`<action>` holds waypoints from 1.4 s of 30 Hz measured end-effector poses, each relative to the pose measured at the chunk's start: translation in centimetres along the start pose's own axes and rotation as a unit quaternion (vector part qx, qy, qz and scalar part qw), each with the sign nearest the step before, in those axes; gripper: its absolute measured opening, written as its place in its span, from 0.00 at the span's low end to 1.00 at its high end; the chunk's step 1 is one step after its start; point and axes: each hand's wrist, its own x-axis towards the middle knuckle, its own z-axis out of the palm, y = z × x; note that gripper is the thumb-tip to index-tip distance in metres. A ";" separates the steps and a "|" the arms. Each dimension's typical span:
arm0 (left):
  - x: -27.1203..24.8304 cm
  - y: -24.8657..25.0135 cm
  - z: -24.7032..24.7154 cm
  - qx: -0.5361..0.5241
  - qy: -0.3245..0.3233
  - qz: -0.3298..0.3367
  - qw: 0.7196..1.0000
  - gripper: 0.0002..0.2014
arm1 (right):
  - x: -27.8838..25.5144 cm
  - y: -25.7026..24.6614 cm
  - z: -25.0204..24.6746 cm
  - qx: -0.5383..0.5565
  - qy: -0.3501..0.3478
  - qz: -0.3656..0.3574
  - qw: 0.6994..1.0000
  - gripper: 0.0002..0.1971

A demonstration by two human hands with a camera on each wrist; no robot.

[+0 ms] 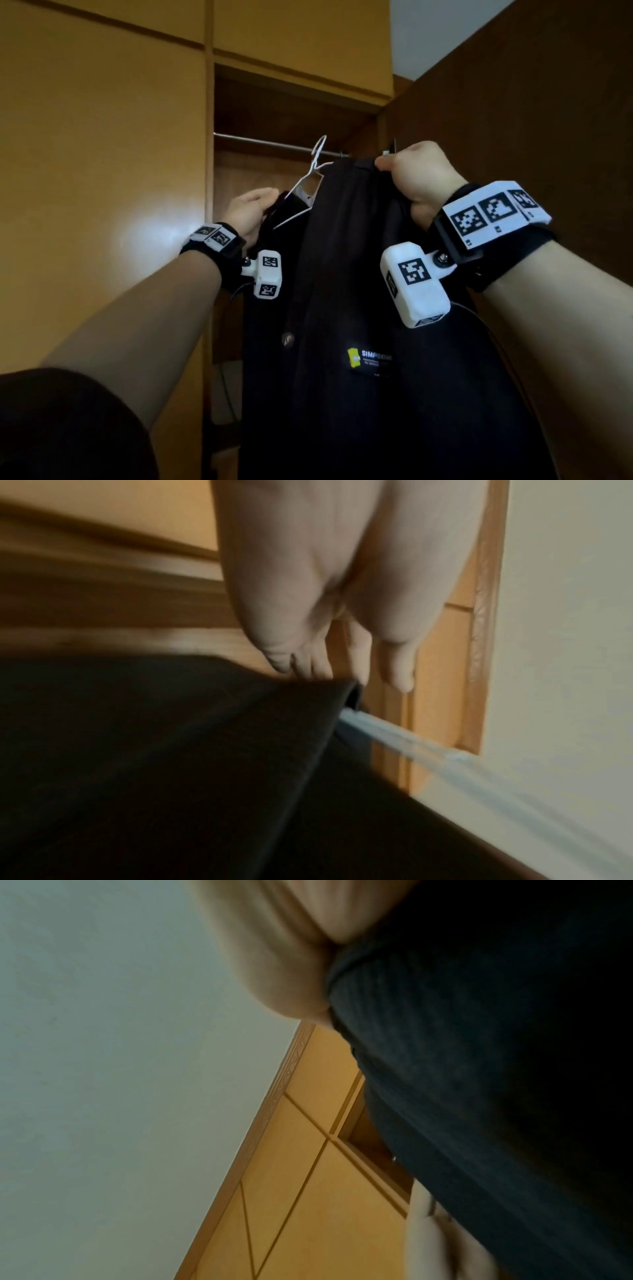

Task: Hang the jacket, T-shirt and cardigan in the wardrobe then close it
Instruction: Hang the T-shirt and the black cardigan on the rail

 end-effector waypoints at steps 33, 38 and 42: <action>16.7 3.1 -9.2 0.648 0.374 0.164 0.643 0.41 | 28.1 13.3 29.9 -0.135 -0.018 -0.169 0.976 0.16; 16.9 3.1 -9.3 0.655 0.366 0.163 0.641 0.42 | 29.2 12.8 32.3 -0.180 -0.038 -0.165 0.969 0.15; 16.6 3.2 -9.3 0.664 0.355 0.161 0.638 0.43 | 28.5 12.5 33.9 -0.230 -0.056 -0.177 0.955 0.13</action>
